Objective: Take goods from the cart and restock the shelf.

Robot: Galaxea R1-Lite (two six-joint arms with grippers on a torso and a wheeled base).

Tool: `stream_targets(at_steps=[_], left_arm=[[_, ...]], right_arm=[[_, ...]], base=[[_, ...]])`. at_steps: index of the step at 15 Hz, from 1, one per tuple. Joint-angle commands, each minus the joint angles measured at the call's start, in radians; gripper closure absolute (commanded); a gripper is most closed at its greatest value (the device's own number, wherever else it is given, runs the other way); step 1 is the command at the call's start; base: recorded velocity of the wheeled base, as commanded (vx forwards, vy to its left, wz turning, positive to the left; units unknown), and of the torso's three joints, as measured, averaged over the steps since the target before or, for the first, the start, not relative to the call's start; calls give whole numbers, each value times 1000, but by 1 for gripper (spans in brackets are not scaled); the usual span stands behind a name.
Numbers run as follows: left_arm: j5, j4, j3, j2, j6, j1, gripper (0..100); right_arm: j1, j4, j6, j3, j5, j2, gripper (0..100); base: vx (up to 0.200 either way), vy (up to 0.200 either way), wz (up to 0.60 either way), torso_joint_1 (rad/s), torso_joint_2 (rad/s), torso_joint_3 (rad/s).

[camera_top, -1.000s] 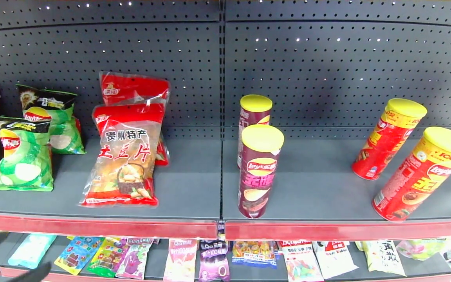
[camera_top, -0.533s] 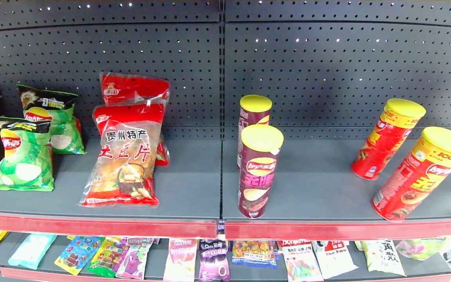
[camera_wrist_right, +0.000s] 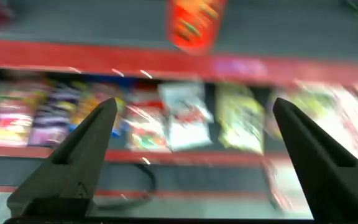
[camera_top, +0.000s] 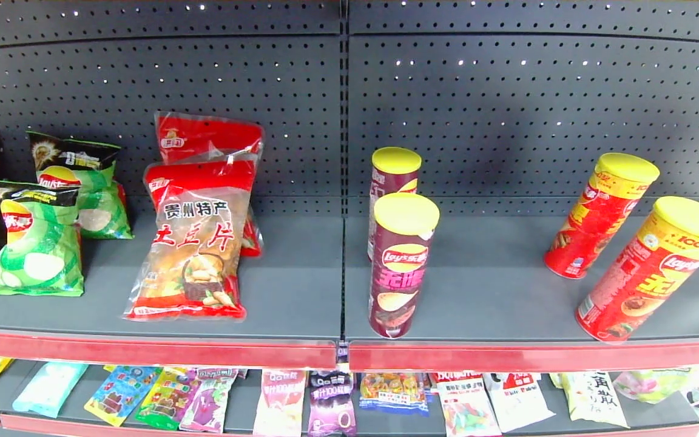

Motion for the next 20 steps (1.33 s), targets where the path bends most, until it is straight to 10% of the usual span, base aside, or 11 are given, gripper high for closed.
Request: stream_targets(at_steps=[1, 4, 10, 12, 20], left_arm=[[5, -147, 142, -5, 15, 0, 0], [96, -380, 286, -5, 40, 0, 0], [13, -342, 286, -5, 49, 0, 0], [14, -342, 286, -5, 49, 0, 0], [51, -342, 286, -5, 47, 0, 0]], right_arm=[[1, -129, 4, 130, 44, -5, 0], [1, -140, -5, 135, 13, -8, 0], [7, -100, 48, 139, -110, -5, 0], [167, -96, 65, 139, -101, -20, 0], [101, -97, 96, 141, -157, -105, 0]], base=[[0, 0, 0, 0, 0, 0], [0, 0, 0, 0, 0, 0], [0, 0, 0, 0, 0, 0], [0, 0, 0, 0, 0, 0], [0, 0, 0, 0, 0, 0]])
